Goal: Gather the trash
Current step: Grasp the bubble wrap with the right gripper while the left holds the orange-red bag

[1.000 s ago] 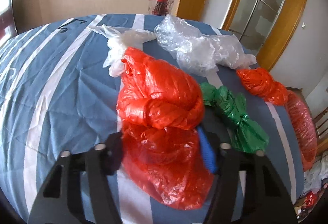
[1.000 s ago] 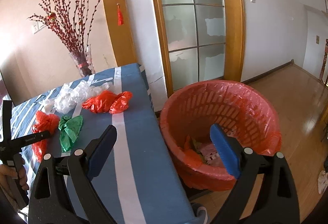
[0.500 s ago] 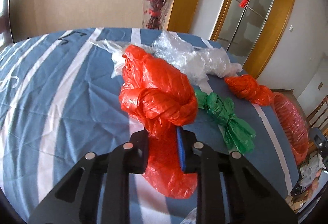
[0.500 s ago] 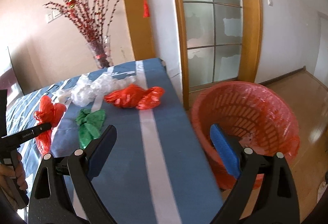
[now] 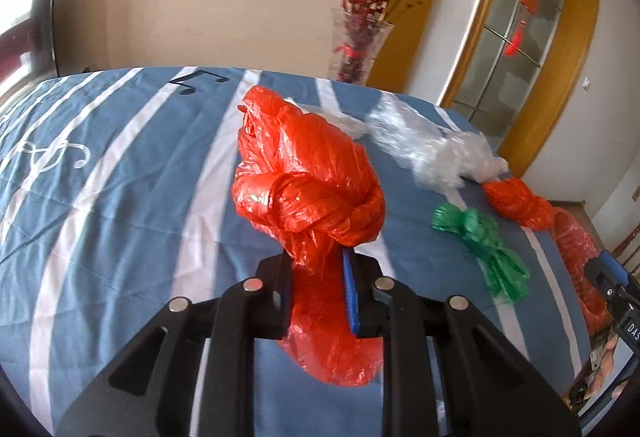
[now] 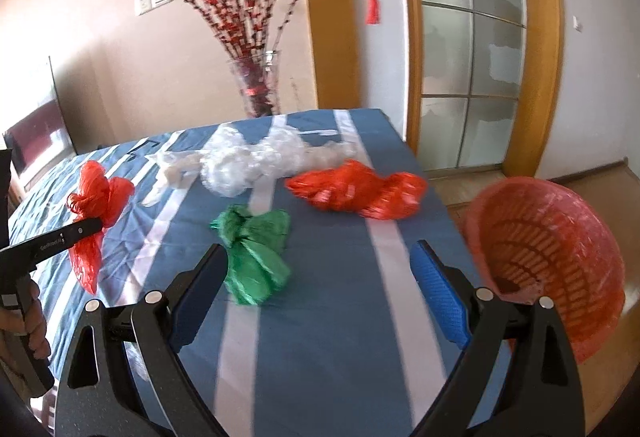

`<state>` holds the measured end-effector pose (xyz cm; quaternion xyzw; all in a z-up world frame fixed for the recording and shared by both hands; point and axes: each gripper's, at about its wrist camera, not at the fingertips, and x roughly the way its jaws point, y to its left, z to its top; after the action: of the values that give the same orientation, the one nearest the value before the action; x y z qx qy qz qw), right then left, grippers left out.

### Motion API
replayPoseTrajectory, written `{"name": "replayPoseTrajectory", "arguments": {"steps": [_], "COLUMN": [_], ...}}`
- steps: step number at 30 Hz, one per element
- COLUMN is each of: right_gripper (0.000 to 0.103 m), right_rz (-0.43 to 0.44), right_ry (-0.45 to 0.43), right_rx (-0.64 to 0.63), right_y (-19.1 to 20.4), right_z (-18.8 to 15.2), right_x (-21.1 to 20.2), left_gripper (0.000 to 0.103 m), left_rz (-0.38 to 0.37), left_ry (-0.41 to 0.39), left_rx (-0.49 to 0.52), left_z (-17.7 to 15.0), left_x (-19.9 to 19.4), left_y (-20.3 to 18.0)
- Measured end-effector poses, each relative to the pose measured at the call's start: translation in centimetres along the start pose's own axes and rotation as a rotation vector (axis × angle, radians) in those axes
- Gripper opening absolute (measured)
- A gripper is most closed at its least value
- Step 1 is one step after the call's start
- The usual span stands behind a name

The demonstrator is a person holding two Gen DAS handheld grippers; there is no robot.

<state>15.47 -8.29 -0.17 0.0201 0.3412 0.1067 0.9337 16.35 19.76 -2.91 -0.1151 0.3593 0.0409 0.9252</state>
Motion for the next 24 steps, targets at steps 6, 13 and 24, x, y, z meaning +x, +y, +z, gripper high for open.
{"name": "replayPoseTrajectory", "arguments": {"steps": [6, 13, 24], "right_gripper": [0.087, 0.060, 0.054], "right_rz": [0.046, 0.120, 0.129], "right_ry": [-0.009, 0.038, 0.122], "right_rx": [-0.019, -0.017, -0.017], "right_y": [3.0, 6.5, 10.0], "right_z": [1.8, 4.7, 7.9], "right_x": [2.3, 7.5, 15.4], "left_gripper": [0.021, 0.021, 0.021], "left_rz": [0.021, 0.038, 0.044], "left_ry": [-0.007, -0.010, 0.003], "left_rx": [-0.018, -0.033, -0.033], "left_z": [1.0, 2.5, 4.4], "left_x": [0.6, 1.9, 4.2], "left_y": [2.1, 3.9, 5.2]}}
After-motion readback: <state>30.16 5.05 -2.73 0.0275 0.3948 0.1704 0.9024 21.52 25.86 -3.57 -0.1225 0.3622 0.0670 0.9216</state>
